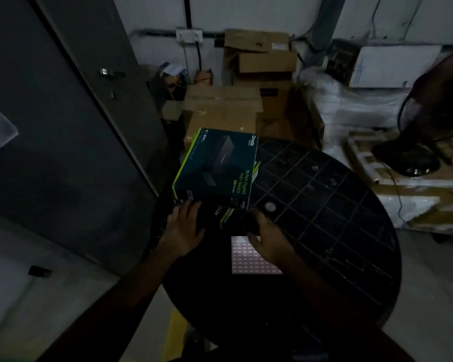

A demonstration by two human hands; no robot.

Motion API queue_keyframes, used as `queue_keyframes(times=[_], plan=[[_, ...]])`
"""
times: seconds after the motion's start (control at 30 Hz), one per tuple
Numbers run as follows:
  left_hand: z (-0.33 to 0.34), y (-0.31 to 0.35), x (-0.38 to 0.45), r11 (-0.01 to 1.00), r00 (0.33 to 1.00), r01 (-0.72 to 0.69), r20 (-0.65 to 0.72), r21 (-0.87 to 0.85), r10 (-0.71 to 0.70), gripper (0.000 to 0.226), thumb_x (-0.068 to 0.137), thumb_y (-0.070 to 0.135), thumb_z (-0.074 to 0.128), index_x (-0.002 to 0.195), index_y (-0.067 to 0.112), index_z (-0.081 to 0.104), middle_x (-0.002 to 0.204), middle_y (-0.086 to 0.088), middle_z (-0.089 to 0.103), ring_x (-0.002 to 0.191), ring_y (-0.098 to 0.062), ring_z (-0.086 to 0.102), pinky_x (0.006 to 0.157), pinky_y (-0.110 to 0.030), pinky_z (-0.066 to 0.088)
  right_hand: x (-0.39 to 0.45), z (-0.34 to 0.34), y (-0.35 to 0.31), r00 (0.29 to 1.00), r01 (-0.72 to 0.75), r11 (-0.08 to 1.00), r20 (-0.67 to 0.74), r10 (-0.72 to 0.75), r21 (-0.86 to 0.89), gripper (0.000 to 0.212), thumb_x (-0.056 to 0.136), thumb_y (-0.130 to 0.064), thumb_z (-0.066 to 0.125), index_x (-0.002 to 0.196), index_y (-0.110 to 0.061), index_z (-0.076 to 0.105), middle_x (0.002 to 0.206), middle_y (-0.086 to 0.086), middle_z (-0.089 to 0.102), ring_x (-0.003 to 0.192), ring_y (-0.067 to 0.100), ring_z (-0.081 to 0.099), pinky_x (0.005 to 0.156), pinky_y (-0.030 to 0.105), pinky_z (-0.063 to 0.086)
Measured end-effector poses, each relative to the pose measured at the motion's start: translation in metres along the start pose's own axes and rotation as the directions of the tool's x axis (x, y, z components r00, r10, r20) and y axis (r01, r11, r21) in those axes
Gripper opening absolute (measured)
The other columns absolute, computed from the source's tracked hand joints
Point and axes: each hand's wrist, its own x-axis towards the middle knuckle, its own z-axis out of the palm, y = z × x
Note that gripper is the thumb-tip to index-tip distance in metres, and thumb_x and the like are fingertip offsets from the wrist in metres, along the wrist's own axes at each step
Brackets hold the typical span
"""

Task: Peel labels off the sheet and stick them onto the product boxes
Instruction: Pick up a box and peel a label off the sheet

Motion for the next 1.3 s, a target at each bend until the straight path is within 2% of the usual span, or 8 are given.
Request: queue_keyframes(times=[0.17,0.3,0.47,0.6,0.8,0.93,1.1,1.3], plan=[[-0.012,-0.025,0.036,0.925,0.941,0.324,-0.034,-0.200,-0.337,0.084,0.084,0.041,0.066,0.152,0.019,0.020,0.153,-0.019,0.027,0.135,-0.041,0.032,0.109,-0.049,0.033,0.041,0.012,-0.017,0.981,-0.136,0.943,-0.093,0.172,0.303,0.093,0.086,-0.025,0.074,0.157,-0.027,0.013,0.160,0.005,0.023,0.148,0.026,0.024,0.117,0.040,0.028],[-0.012,-0.040,0.057,0.814,0.944,0.315,0.073,-0.487,-0.322,0.091,0.080,0.022,0.074,0.152,0.018,0.020,0.151,-0.016,0.036,0.137,-0.033,0.037,0.113,-0.043,0.033,0.063,0.019,-0.023,0.983,-0.145,0.947,-0.064,0.170,0.286,0.114,0.076,-0.022,0.084,0.157,-0.036,0.006,0.163,0.016,-0.013,0.152,0.036,0.003,0.110,0.038,0.024],[-0.012,-0.048,0.060,0.640,0.932,0.273,0.031,-0.718,-0.361,0.090,0.061,0.036,0.069,0.143,0.024,0.034,0.138,-0.004,0.049,0.127,-0.018,0.049,0.109,-0.043,0.041,0.072,0.019,-0.025,0.974,-0.067,0.955,-0.188,0.125,0.289,0.114,0.066,-0.029,0.092,0.154,-0.038,0.021,0.161,0.008,0.010,0.151,0.031,0.016,0.117,0.045,0.031],[-0.041,-0.025,0.051,0.699,0.943,0.112,-0.148,-0.706,-0.300,0.086,0.058,0.039,0.063,0.140,0.023,0.042,0.134,-0.004,0.045,0.119,-0.006,0.040,0.101,-0.025,0.035,0.062,-0.002,-0.030,0.905,0.032,0.977,-0.422,0.062,0.211,0.097,0.062,-0.015,0.090,0.144,-0.029,0.041,0.160,0.004,0.015,0.147,0.024,0.026,0.113,0.041,0.040],[-0.068,0.013,0.028,0.719,0.924,-0.068,-0.316,-0.691,-0.216,0.095,0.056,0.015,0.086,0.138,0.035,0.043,0.128,0.001,0.031,0.122,-0.009,0.041,0.104,-0.032,0.046,0.036,-0.036,-0.062,0.746,0.033,0.993,-0.664,0.050,0.112,0.076,0.068,-0.024,0.090,0.134,-0.029,0.051,0.154,-0.006,0.031,0.134,0.009,0.043,0.090,0.031,0.055],[-0.101,0.026,0.018,0.797,0.898,-0.130,-0.411,-0.590,-0.158,0.097,0.051,0.016,0.092,0.136,0.029,0.047,0.135,0.001,0.029,0.118,-0.002,0.037,0.102,-0.003,0.029,0.005,-0.074,-0.085,0.794,0.077,0.997,-0.605,-0.059,0.005,0.081,0.060,-0.041,0.092,0.130,-0.031,0.052,0.142,-0.018,0.045,0.121,-0.010,0.046,0.081,0.005,0.042],[-0.147,0.031,0.018,0.830,0.904,-0.277,-0.424,-0.483,0.055,0.095,0.044,0.042,0.096,0.126,0.025,0.052,0.129,0.005,0.050,0.120,-0.014,0.048,0.099,-0.041,0.045,-0.029,-0.131,-0.106,0.842,0.162,0.986,-0.514,-0.162,-0.045,0.082,0.055,-0.047,0.093,0.125,-0.029,0.054,0.121,-0.016,0.054,0.105,-0.009,0.054,0.081,0.012,0.045],[-0.170,0.059,0.007,0.838,0.919,-0.267,-0.388,-0.476,0.072,0.091,0.041,0.064,0.088,0.121,0.035,0.054,0.121,0.016,0.052,0.114,-0.010,0.045,0.088,-0.030,0.040,-0.044,-0.180,-0.090,0.910,0.172,0.985,-0.384,-0.155,0.009,0.090,0.055,-0.061,0.088,0.131,-0.025,0.055,0.124,-0.007,0.058,0.113,0.007,0.058,0.093,0.024,0.049]])
